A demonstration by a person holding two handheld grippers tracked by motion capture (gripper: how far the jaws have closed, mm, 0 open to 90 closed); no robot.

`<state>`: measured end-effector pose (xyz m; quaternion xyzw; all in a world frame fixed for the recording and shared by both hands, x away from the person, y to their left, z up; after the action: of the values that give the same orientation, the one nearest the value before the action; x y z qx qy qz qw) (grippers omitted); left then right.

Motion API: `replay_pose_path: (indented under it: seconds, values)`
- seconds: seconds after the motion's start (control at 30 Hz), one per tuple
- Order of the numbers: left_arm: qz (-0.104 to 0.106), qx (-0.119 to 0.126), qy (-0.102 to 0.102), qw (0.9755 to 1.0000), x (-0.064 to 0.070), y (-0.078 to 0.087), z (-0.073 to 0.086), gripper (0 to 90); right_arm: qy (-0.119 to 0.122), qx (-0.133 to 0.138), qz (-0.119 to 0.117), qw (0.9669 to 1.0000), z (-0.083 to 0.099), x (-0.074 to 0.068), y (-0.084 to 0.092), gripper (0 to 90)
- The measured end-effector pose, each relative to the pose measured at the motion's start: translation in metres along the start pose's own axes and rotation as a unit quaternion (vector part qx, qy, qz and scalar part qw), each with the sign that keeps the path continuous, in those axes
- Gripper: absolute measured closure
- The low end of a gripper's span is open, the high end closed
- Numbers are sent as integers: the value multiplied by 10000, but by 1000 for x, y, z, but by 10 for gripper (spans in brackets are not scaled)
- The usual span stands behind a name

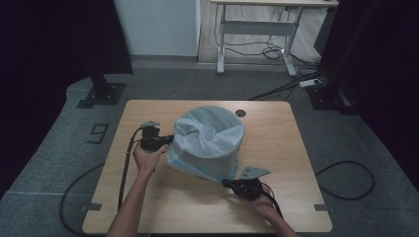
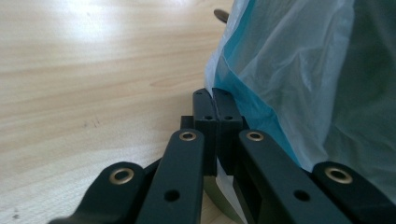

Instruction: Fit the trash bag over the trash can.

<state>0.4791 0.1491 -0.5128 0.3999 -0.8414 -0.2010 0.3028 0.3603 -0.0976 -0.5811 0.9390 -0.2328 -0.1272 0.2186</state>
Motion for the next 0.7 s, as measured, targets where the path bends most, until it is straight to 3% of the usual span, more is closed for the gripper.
replay_pose_path:
  seconds: [0.13, 0.3, 0.47, 0.5, 0.6, 0.63, 0.67, 0.7]
  values:
    - [12, -119, 56, 9999, -1, -13, 8, 899, -74, -191, 291, 9994, 7, 14, -3, 888]
    - [10, -155, 75, 9999, -2, -18, 12, 898, -205, -103, 442, 9988, 4, 24, -1, 883]
    - [18, -91, 6, 10000, 0, -13, 11, 898, -221, 166, 495, 9984, -5, 23, 11, 742]
    - [25, -43, -11, 10000, 0, -10, 10, 892, -217, 342, 562, 9976, -11, 22, 20, 649]
    - [62, 55, -91, 9999, 1, -4, 9, 741, -235, 466, 605, 9968, -16, 22, 28, 596]
    - [51, 135, -137, 9998, 1, 0, 9, 677, -246, 594, 667, 9957, -19, 23, 37, 539]
    - [55, 204, -150, 9997, 1, 3, 8, 677, -246, 594, 667, 9957, -19, 23, 37, 539]
    - [57, 284, -213, 9994, 1, 7, 7, 616, -267, 634, 664, 9954, -20, 24, 39, 512]
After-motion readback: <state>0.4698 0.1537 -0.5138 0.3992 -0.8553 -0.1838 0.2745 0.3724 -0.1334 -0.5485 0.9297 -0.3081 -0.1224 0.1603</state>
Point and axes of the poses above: each handheld gripper's, and its own axes: y roughly backward along the jaws, z roughly out of its underside, x roughly to its right, the point moved 8 cm from there along -y, roughly forward along the jaws, and after that the axes turned 2 degrees about -z, right-handed, at the moved point
